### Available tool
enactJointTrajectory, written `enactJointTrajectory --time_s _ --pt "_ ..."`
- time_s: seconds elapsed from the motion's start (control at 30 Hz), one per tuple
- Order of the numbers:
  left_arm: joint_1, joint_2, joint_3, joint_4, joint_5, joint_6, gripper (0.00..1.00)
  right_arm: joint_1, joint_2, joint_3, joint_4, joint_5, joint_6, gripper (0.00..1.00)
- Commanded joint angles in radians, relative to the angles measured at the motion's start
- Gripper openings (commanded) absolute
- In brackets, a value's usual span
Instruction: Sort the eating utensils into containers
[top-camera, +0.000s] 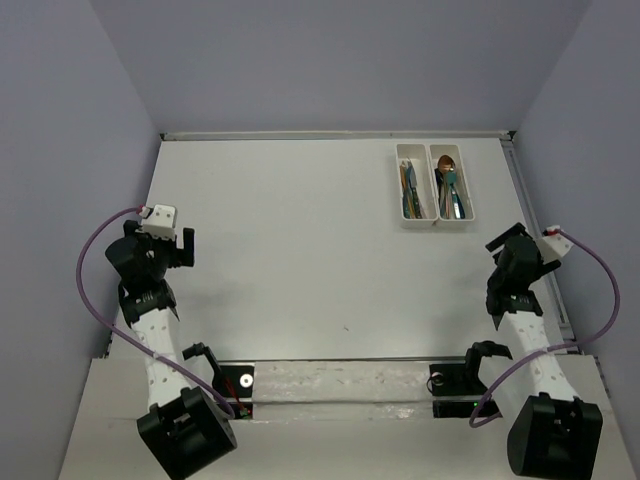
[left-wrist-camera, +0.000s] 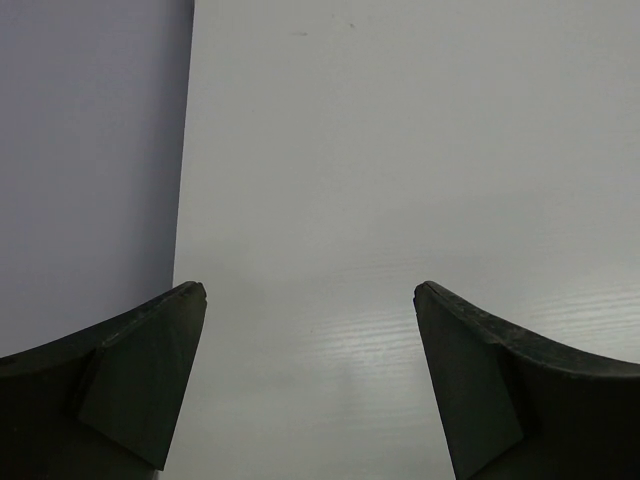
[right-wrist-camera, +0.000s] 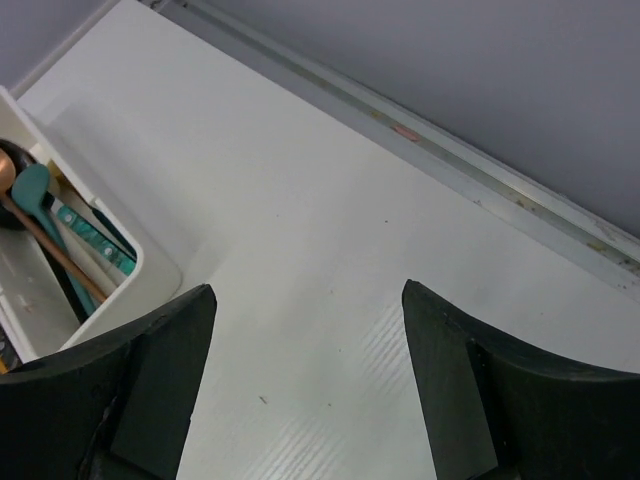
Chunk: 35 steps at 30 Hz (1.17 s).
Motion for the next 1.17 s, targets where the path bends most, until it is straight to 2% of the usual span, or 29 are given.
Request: enactJointTrajectory --time_s 0.0,0.13,0.23,0.4,0.53,0.93,1.13 --pt "-0.002 -0.012 -0.051 0.185 0.078 -0.122 0.99 0.0 -0.008 -0.085 0.248 0.082 0.053 0.81" --pt "-0.002 -0.004 -0.049 0.193 0.055 -0.132 0.99 0.0 0.008 -0.161 0.326 -0.019 0.086 0.84" --pt "-0.002 -0.009 -0.052 0.197 0.041 -0.139 0.99 0.0 0.009 -0.238 0.469 -0.01 0.071 0.88" --pt "-0.002 -0.015 -0.054 0.197 0.056 -0.141 0.99 0.0 -0.041 -0.255 0.481 0.013 0.111 0.9" --pt "-0.002 -0.027 -0.059 0.199 0.053 -0.142 0.99 0.0 0.002 -0.266 0.575 -0.116 0.045 0.89" --pt "-0.001 -0.054 -0.069 0.197 0.069 -0.136 0.99 0.0 0.018 -0.261 0.557 -0.02 0.169 0.9" --pt "-0.002 -0.043 -0.065 0.197 0.067 -0.138 0.99 0.0 0.021 -0.267 0.554 0.0 0.188 0.86"
